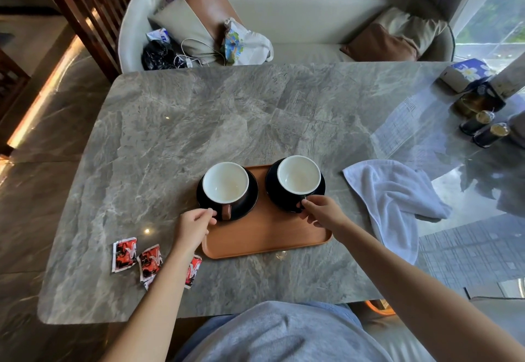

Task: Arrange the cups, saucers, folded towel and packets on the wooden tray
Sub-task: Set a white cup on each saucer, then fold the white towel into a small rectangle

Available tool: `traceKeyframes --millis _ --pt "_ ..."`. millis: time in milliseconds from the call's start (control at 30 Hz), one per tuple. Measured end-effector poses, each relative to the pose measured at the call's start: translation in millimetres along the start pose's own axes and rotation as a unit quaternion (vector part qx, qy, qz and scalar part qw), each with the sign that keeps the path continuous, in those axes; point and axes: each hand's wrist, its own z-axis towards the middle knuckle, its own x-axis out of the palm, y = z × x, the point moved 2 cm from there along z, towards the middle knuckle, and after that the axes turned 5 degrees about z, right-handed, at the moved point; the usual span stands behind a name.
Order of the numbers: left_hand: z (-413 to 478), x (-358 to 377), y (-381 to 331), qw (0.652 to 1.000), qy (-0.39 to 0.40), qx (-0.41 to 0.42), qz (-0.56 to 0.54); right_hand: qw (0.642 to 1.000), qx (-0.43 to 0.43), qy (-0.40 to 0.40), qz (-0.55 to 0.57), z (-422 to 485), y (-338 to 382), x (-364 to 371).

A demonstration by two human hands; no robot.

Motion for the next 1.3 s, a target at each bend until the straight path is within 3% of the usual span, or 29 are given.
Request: traceKeyframes --millis 133,233,400,500,600,800,1300 --pt "6 -5 -1 1.0 -0.019 0.002 -0.017 1.0 -0.009 -0.009 0.0 1 -2 -4" --pt "5 -5 -8 0.996 -0.076 0.034 0.015 1.0 -0.015 -0.017 -0.013 3 -3 -3" --pt "-5 -2 -21 0.985 -0.137 0.089 0.05 0.978 -0.089 -0.163 -0.09 -1 -6 -6" --pt "-10 0 -28 0.969 -0.143 0.146 0.14 0.95 -0.168 -0.203 -0.167 -9 -4 -3" --pt "-18 11 -41 0.931 -0.123 0.216 0.267 0.913 -0.204 -0.219 -0.277 -16 -2 0" --pt "-31 52 -69 0.861 -0.036 0.317 0.396 0.859 -0.249 -0.157 -0.419 -30 1 1" --pt "-73 188 -126 0.796 0.081 0.4 0.446 0.876 -0.186 -0.147 -0.421 -48 -57 -100"
